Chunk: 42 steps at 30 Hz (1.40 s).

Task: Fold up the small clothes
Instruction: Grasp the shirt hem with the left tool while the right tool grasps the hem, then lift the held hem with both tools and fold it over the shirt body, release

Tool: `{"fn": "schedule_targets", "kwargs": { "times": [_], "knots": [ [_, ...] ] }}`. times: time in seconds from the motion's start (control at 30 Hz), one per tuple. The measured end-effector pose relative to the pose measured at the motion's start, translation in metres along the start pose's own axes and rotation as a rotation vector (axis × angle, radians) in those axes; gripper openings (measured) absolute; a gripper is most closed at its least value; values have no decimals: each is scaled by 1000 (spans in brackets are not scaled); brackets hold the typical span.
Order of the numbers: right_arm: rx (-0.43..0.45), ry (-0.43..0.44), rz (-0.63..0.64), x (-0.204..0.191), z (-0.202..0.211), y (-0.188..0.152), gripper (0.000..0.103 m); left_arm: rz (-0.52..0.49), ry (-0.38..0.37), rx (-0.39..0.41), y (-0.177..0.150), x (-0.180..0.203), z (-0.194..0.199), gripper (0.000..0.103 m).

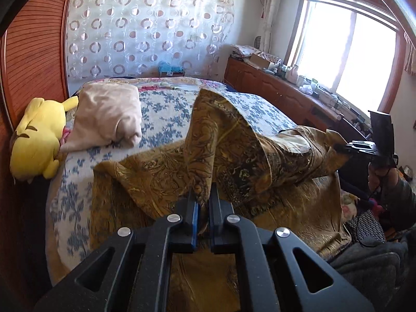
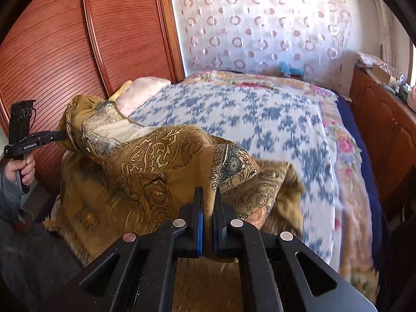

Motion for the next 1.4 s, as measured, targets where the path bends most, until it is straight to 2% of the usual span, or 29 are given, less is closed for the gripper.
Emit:
{"fn": "schedule_targets", "kwargs": {
  "times": [0.17,0.33,0.53,0.6,0.67,0.73,0.77,0.83,0.93,0.97,1.07,1.13,1.27,1.4],
  "knots": [
    [-30,-1,-1,-13,11,-12,5,10,7,-36,-17,2,-3,7],
    [-81,8,-18,-23,-3,-14,5,40,43,-74,-36,-5,-15,7],
    [-137,20,-36,-23,-14,-20,5,60,60,-90,-43,-16,-14,19],
    [-142,24,-36,-22,-13,-20,5,53,94,-88,-43,-19,-10,42],
    [-143,23,-32,-22,-14,-18,5,27,119,-73,-43,-21,-6,50],
    [-136,14,-26,-23,-10,-18,5,28,155,-68,-41,-25,-4,63],
    [-134,15,-30,-23,-9,-18,5,36,156,-62,-40,-28,-2,70],
    [-135,13,-34,-23,-9,-19,5,48,152,-46,-36,-32,0,77],
    [-140,12,-39,-22,-7,-24,5,58,172,-47,-33,-39,-2,79],
    [-142,11,-39,-22,-6,-24,13,57,172,-48,-32,-40,-2,79],
    [-139,-6,-41,-20,3,-26,23,49,182,-51,-28,-43,-1,79],
    [-140,-11,-41,-19,9,-27,25,47,167,-50,-24,-43,4,79],
    [-124,-38,-39,-13,20,-25,25,33,122,14,-13,-38,28,79],
    [-94,-57,-41,-8,17,-13,25,46,115,56,0,-41,35,79]
  ]
}}
Point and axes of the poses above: each gripper's, at about its wrist camera, not at the fingertips, and z roughly against the way its jaws point, x to its right, y to its top, the point moved 4 cm from there along -z, roughly the way its jaws point, and after that the axes turned 7 degrees about z, right-handed, at the moved point
